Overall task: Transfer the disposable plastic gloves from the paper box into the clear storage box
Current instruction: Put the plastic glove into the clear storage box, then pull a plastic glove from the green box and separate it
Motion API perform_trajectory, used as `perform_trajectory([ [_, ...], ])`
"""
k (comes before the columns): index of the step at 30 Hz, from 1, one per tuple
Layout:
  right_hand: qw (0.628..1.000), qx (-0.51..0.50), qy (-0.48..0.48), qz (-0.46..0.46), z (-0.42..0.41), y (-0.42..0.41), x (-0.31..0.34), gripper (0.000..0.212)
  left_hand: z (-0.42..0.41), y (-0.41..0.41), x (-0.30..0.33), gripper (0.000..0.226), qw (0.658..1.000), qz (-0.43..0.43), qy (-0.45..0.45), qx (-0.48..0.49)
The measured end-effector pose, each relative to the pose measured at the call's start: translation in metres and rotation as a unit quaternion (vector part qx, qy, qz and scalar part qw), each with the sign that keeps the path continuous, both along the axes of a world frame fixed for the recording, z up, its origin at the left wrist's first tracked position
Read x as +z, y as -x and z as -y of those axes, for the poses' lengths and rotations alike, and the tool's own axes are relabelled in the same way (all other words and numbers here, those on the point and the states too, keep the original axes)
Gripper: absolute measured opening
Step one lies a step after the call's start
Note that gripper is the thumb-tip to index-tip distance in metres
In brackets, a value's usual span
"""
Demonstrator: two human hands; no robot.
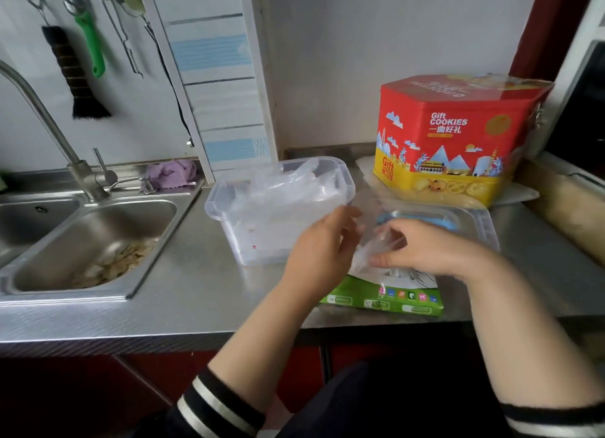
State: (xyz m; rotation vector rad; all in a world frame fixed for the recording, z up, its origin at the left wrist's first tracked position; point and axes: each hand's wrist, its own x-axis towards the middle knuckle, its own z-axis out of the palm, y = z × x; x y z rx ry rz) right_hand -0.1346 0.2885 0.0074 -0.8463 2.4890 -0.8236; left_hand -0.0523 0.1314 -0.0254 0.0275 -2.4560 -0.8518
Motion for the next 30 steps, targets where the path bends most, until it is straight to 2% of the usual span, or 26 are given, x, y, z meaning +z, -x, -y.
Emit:
perform_trajectory([
  [3, 0.996, -0.059, 0.071, -0.001, 0.005, 0.003, -0.031, 0.029, -0.004, 0.001, -0.027, 0.039, 0.994, 0.095, -0.048, -0.039],
  [4, 0.993, -0.077, 0.092, -0.012, 0.007, 0.004, -0.038, 0.026, -0.005, 0.001, -0.033, 0.047, 0.992, 0.11, -0.045, -0.038],
  [6, 0.986, -0.098, 0.136, -0.024, 0.01, 0.003, -0.048, 0.034, -0.01, 0.0, -0.041, 0.068, 0.992, 0.126, -0.003, -0.021],
  [8, 0.979, -0.099, 0.174, -0.032, 0.011, -0.002, -0.05, 0.035, -0.013, 0.0, -0.047, 0.079, 0.994, 0.11, 0.028, -0.002],
  [13, 0.955, -0.133, 0.265, -0.025, 0.017, -0.013, -0.053, 0.031, -0.015, 0.0, -0.051, 0.08, 0.997, 0.081, 0.013, 0.006],
  [14, 0.938, -0.15, 0.312, 0.004, 0.018, -0.017, -0.05, 0.03, -0.014, 0.0, -0.05, 0.078, 0.996, 0.085, 0.01, 0.004],
  [17, 0.854, -0.209, 0.464, 0.106, 0.016, -0.021, -0.035, 0.023, -0.013, 0.002, -0.048, 0.074, 0.995, 0.102, -0.011, -0.001],
  [21, 0.773, -0.221, 0.578, 0.142, 0.011, -0.027, -0.01, 0.026, -0.012, 0.003, -0.049, 0.084, 0.994, 0.107, -0.019, -0.013],
  [25, 0.686, -0.171, 0.691, 0.152, 0.004, -0.039, 0.022, 0.018, -0.014, 0.003, -0.045, 0.082, 0.993, 0.115, -0.008, -0.009],
  [27, 0.671, -0.144, 0.713, 0.147, -0.002, -0.041, 0.038, 0.016, -0.015, 0.003, -0.044, 0.082, 0.991, 0.131, -0.013, -0.012],
  [30, 0.702, -0.151, 0.681, 0.141, -0.003, -0.036, 0.044, 0.013, -0.011, 0.004, -0.039, 0.077, 0.984, 0.168, -0.057, -0.033],
])
